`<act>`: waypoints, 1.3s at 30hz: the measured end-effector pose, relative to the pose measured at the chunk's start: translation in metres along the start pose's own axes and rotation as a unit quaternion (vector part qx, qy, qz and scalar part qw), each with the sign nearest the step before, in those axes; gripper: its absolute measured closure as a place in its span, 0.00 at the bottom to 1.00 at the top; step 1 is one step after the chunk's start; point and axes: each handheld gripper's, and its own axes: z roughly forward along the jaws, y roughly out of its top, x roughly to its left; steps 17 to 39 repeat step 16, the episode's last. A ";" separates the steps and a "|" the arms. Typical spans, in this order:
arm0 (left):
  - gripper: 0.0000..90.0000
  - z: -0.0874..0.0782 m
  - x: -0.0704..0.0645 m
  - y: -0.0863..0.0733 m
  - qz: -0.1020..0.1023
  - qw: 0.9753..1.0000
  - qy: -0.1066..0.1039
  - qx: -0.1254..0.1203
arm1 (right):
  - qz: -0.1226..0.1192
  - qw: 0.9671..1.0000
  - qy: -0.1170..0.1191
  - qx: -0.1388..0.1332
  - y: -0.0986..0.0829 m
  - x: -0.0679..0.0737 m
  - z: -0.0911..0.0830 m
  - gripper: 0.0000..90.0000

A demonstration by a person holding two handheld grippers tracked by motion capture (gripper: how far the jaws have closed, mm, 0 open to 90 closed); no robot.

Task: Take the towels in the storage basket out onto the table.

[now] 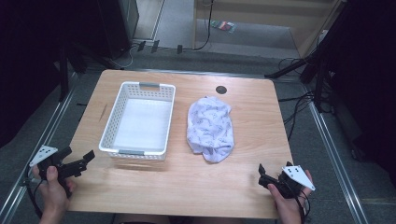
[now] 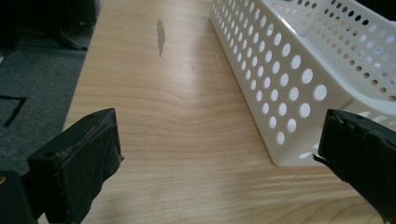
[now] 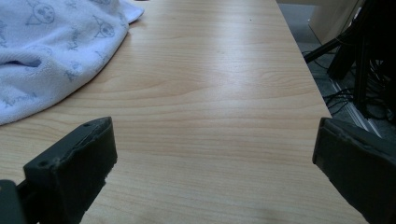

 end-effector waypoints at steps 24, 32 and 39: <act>0.00 0.008 -0.001 -0.003 -0.006 1.000 0.013 0.025 | 0.001 1.000 -0.003 0.006 0.001 0.000 0.002 0.00; 0.00 0.008 -0.001 -0.003 -0.006 1.000 0.013 0.025 | 0.001 1.000 -0.003 0.006 0.001 0.000 0.002 0.00; 0.00 0.008 -0.001 -0.003 -0.006 1.000 0.013 0.025 | 0.001 1.000 -0.003 0.006 0.001 0.000 0.002 0.00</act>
